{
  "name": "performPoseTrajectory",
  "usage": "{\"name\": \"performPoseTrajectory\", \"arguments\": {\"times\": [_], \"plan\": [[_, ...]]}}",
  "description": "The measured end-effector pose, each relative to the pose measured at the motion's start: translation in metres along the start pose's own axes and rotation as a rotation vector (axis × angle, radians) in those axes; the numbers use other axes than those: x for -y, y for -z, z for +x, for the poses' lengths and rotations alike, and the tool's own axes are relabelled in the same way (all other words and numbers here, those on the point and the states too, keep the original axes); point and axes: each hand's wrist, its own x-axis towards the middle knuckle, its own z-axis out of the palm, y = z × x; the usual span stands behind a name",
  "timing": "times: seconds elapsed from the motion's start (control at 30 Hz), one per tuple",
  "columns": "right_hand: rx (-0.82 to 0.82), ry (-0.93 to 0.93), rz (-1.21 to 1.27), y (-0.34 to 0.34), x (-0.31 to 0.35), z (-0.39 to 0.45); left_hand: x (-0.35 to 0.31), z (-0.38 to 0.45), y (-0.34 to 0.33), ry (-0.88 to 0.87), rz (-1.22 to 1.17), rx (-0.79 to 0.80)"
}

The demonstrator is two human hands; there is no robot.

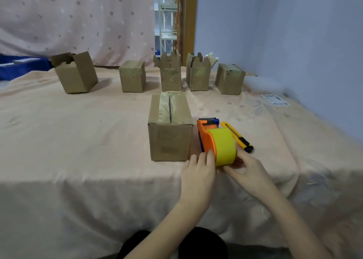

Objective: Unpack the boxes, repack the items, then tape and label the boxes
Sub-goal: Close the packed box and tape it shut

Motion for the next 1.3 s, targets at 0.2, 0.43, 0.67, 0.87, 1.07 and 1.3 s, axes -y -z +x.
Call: {"name": "performPoseTrajectory", "arguments": {"times": [0.2,0.43,0.67,0.87,1.07,1.3], "plan": [[-0.050,0.024,0.050,-0.004,-0.002,-0.006,0.002,0.005,0.005,-0.003,-0.060,-0.002],[-0.142,0.056,0.218,0.001,0.014,-0.014,0.003,0.010,0.024,-0.037,-0.266,-0.161],[-0.307,0.608,-0.071,0.017,0.025,-0.014,0.002,0.035,0.083,0.065,-0.692,-0.040],[-0.199,0.886,-0.446,0.034,0.055,0.016,0.012,0.072,0.130,-0.002,-0.868,0.122],[-0.171,1.027,-0.448,0.017,0.078,0.031,0.008,0.093,0.158,-0.031,-0.819,0.206],[-0.507,0.724,-0.017,0.001,0.106,0.029,0.032,0.083,0.175,0.191,-1.076,0.000]]}}
